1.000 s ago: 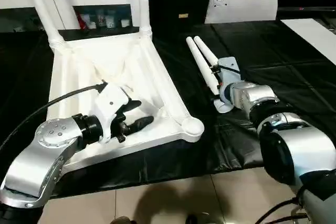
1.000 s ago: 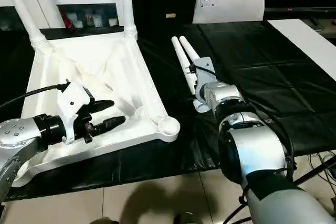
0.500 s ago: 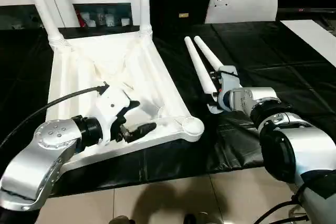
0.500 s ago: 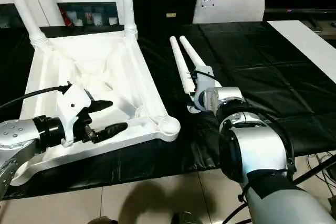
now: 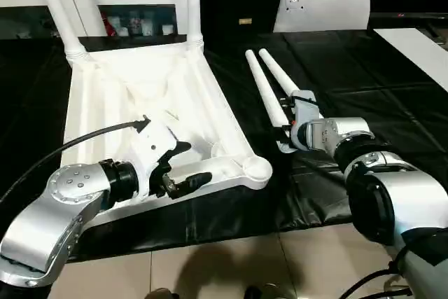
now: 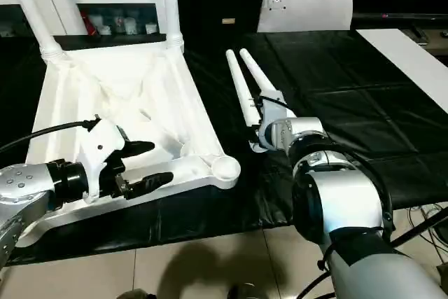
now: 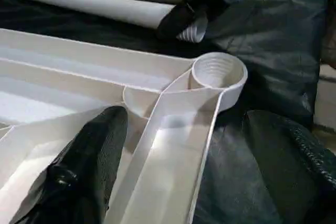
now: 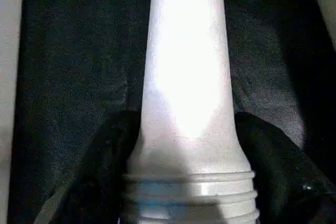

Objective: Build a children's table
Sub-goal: Pick table leg

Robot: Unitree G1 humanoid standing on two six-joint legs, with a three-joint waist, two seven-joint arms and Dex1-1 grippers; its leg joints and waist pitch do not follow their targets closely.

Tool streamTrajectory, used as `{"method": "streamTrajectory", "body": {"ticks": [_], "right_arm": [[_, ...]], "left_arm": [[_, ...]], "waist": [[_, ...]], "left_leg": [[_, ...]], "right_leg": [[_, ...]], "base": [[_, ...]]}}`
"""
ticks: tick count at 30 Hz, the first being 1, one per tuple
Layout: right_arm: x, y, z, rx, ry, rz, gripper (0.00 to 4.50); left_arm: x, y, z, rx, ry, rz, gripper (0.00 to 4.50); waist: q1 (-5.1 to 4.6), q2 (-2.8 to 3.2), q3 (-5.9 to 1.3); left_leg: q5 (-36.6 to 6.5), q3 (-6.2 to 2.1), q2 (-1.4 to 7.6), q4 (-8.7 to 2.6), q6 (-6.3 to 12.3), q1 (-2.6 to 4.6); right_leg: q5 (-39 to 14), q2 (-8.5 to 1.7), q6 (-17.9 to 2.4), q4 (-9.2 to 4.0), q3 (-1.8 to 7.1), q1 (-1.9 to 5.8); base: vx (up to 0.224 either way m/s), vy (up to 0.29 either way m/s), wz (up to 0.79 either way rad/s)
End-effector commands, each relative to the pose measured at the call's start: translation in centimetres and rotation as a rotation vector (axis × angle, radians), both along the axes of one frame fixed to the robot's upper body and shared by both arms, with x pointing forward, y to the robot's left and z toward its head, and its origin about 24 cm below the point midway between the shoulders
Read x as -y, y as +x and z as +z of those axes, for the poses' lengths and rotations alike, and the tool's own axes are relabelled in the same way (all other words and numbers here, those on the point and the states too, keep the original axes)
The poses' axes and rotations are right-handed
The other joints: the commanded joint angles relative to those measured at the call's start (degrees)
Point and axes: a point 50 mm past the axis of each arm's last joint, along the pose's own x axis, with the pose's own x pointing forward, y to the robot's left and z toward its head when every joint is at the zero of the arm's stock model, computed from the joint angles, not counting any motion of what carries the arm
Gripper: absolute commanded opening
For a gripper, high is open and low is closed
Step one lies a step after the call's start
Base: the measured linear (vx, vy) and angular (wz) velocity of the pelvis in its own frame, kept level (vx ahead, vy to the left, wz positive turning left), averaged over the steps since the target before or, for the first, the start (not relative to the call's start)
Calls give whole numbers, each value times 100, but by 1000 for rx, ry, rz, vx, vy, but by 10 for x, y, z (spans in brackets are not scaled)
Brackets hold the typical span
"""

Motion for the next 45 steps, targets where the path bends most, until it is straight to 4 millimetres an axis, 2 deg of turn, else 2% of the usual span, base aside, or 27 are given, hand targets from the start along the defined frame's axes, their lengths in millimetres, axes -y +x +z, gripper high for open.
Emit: {"method": "streamTrajectory", "body": {"ticks": [1,2,3,4,5,6,10,11,12,14,15,17,18,19,20,21,23,24,27,29,30,32,34,40,43,44,45], "right_arm": [[-2,2,3,22,55,-13,269],[-4,5,7,58,77,-17,269],[-4,5,8,68,82,-19,269],[-6,9,15,112,125,-28,269],[-7,11,20,147,161,-31,269],[-7,14,25,205,197,-42,269],[-6,16,36,357,294,-27,268],[-6,15,36,364,320,-23,268],[-6,12,37,384,360,-18,268],[-7,11,39,405,374,-7,268],[-10,5,44,467,449,30,268],[-14,-7,52,549,607,101,268],[-16,-19,58,597,728,161,268],[-16,-20,58,601,739,167,268],[-16,-26,60,614,793,198,268],[-17,-37,65,640,889,254,268],[-17,-40,66,651,918,270,268],[-16,-47,70,657,986,311,268],[-16,-56,71,653,1030,376,268],[-17,-59,72,649,1043,399,268],[-21,-71,73,638,1062,462,268],[-25,-79,73,620,1059,512,268],[-28,-83,72,602,1045,544,268],[-36,-91,70,567,997,638,268],[-36,-92,69,563,954,655,268],[-36,-92,68,562,939,652,268],[-36,-91,67,562,925,648,268]], "left_arm": [[2,4,1,16,-1,5,391],[2,7,1,25,-14,26,391],[2,8,0,27,-16,30,391],[4,13,0,41,-29,54,391],[5,16,1,51,-38,73,391],[6,19,2,62,-51,89,391],[10,30,6,104,-100,151,391],[11,33,6,111,-109,168,391],[11,36,7,117,-125,199,391],[11,37,7,118,-130,205,391],[12,41,7,124,-151,232,391],[14,49,12,125,-215,268,391],[16,55,20,119,-289,297,391],[16,55,21,117,-297,300,408],[18,59,26,113,-351,312,419],[21,65,37,103,-463,328,419],[22,67,41,98,-502,329,426],[24,72,49,88,-586,338,426],[31,77,63,60,-729,308,426],[33,77,68,49,-772,288,426],[41,79,76,-1,-878,251,426],[46,81,82,-49,-965,229,426],[50,82,85,-77,-1017,212,426],[60,84,80,-128,-962,170,426],[61,84,73,-133,-917,181,426],[61,83,72,-126,-901,181,391],[60,82,71,-108,-886,181,391]], "waist": [[2,144,-437],[0,217,-436],[-14,176,-434],[-5,195,-449],[-20,184,-438],[0,210,-456],[7,191,-456],[14,237,-470],[8,245,-475],[9,221,-501],[15,293,-476],[26,276,-484],[46,246,-507],[56,239,-514],[61,268,-512],[74,243,-494],[96,249,-497],[85,228,-475],[123,218,-467],[130,213,-473],[138,203,-477],[213,208,-510],[216,202,-514],[244,237,-522],[278,234,-526],[292,227,-526],[313,224,-516]], "left_leg": [[-1420,-15,88,-380,-96,23],[-1452,-27,90,-380,-101,23],[-1481,-11,89,-380,-83,31],[-1449,-22,86,-365,-86,24],[-1460,-3,75,-367,-36,17],[-1415,-14,73,-360,-17,24],[-1252,-1,81,-355,80,-6],[-1223,-11,79,-350,76,8],[-1136,-12,81,-356,133,-6],[-1083,-12,76,-350,164,8],[-1147,-9,65,-356,171,3],[-1169,12,63,-350,216,28],[-1039,6,63,-356,301,8],[-1007,-7,79,-358,313,10],[-939,-19,76,-364,313,-14],[-974,-6,62,-358,320,-11],[-1022,-2,60,-349,317,-1],[-1080,-4,43,-356,314,-21],[-1107,16,13,-327,312,23],[-1032,-1,23,-337,309,-8],[-997,-2,13,-331,304,-15],[-815,-2,41,-318,338,2],[-750,-28,56,-342,374,-35],[-659,-35,83,-351,390,-25],[-561,-36,100,-349,370,-29],[-571,-31,103,-348,361,-27],[-608,-34,101,-358,343,-33]], "right_leg": [[-1688,-231,-1048,-368,260,385],[-1656,-233,-1083,-360,254,387],[-1653,-223,-1083,-398,251,377],[-1569,-231,-1129,-360,252,397],[-1562,-216,-1123,-392,250,391],[-1591,-228,-1094,-387,244,412],[-1517,-218,-1057,-406,238,419],[-1488,-216,-1061,-389,236,428],[-1353,-203,-1068,-392,234,443],[-1382,-205,-1071,-394,227,444],[-1480,-195,-1035,-424,225,438],[-1489,-179,-883,-487,228,440],[-1334,-168,-861,-476,221,473],[-1309,-179,-871,-460,228,472],[-1333,-185,-922,-461,216,481],[-1462,-182,-914,-499,212,478],[-1654,-191,-872,-512,208,471],[-2036,-180,-727,-553,176,465],[-2636,-180,-434,-664,157,418],[-2640,-190,-397,-657,149,433],[-2702,-183,-316,-673,135,425],[-2433,-192,-361,-645,146,430],[-2260,-183,-382,-629,119,444],[-2066,-202,-356,-635,116,445],[-1847,-221,-449,-606,126,458],[-1850,-226,-462,-608,129,456],[-1920,-235,-451,-617,129,458]], "base": [[0,0,0],[0,0,0],[0,0,0],[0,0,0],[0,0,0],[0,0,0],[0,0,0],[0,0,0],[0,0,0],[0,0,0],[0,0,0],[0,0,0],[0,0,0],[0,0,0],[0,0,0],[0,0,0],[0,0,0],[0,0,0],[0,0,0],[0,0,0],[0,0,0],[0,0,0],[0,0,0],[0,0,0],[0,0,0],[0,0,0],[0,0,0]]}}
